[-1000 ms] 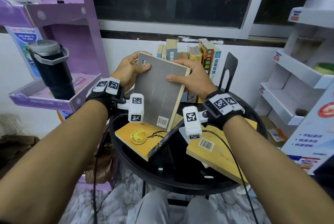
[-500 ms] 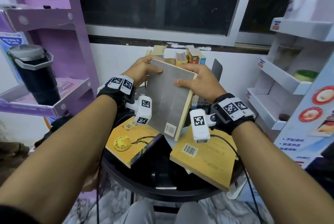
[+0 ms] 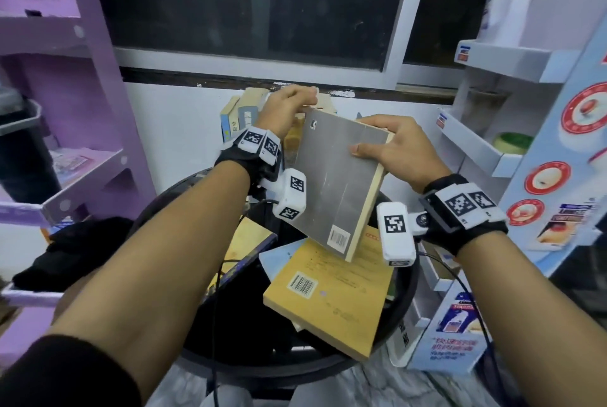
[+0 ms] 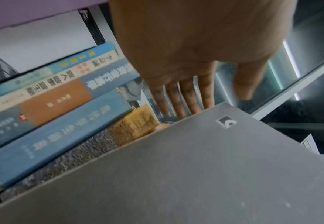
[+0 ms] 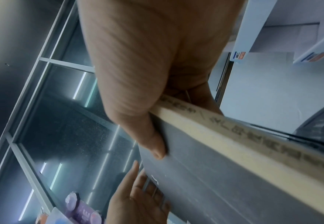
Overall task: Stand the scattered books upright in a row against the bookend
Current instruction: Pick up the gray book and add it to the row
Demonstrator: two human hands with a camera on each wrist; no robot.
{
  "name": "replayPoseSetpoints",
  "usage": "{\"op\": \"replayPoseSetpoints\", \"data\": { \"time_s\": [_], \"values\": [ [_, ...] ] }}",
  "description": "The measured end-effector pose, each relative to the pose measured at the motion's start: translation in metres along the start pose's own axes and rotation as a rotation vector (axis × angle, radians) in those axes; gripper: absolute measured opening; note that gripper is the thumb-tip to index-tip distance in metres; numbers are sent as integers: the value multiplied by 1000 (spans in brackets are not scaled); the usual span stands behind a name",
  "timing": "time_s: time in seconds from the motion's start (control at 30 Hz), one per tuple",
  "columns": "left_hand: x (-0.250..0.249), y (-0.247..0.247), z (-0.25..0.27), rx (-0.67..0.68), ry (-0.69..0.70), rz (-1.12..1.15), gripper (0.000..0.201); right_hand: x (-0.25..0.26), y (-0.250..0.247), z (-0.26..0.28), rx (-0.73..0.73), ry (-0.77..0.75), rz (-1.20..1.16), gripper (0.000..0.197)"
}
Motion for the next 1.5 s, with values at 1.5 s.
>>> {"op": "replayPoseSetpoints", "data": {
  "time_s": [1.5],
  "values": [
    [54, 15, -72, 226, 316, -939, 33, -57, 60, -92, -237, 208, 329, 33]
  ]
}}
Point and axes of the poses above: each hand's wrist, its own z-axis away from the middle knuckle, its own y-axis out of the palm, x = y × z, the point moved 3 cm from there along -z, towards the middle knuckle, and after that the axes turned 12 degrees about z, right-handed, at the moved point
